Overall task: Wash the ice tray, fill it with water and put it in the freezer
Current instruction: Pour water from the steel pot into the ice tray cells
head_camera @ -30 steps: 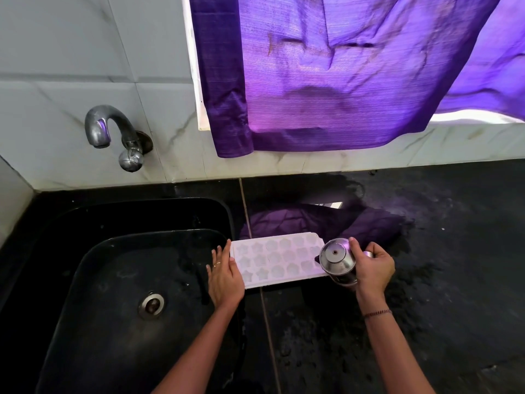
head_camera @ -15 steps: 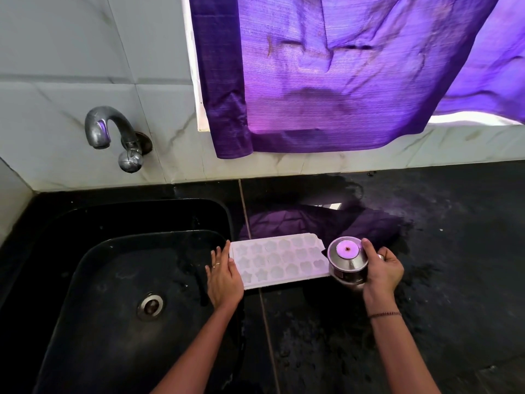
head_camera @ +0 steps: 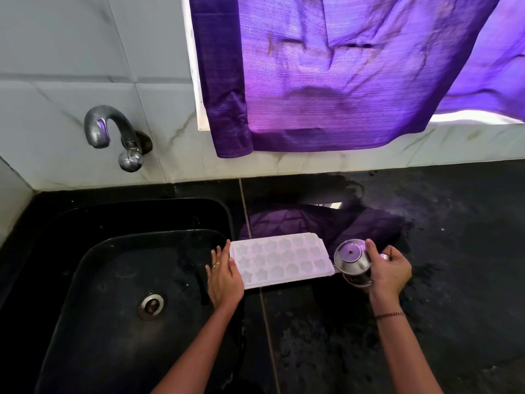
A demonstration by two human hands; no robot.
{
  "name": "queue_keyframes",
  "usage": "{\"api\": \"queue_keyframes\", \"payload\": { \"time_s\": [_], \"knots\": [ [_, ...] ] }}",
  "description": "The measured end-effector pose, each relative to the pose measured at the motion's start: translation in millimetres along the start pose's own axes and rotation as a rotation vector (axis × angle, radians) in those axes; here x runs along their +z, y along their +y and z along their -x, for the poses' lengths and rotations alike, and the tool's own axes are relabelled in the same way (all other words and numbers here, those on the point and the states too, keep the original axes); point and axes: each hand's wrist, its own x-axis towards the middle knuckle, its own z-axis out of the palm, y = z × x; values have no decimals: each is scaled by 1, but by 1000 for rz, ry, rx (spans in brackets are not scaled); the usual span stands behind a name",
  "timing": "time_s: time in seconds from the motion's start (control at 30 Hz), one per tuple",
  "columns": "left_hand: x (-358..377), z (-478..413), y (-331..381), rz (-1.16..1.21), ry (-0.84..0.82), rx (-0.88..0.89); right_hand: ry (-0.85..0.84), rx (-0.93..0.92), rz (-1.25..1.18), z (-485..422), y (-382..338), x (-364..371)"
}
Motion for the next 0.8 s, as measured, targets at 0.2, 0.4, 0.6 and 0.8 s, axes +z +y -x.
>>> {"api": "queue_keyframes", "payload": {
  "time_s": [0.2,0.4,0.6,0.8],
  "knots": [
    [0,0,-1,8,1,-2,9,-25,58,-1,2,-1],
    [0,0,-1,4,-7,-10,16,-19,73,-2,3,0],
    [-1,1,1,-7,-1,-10,27,-24,102,-3,2,-1],
    [-1,1,2,-9,2,-5,39,-22,95,-2,2,-1]
  ]
}}
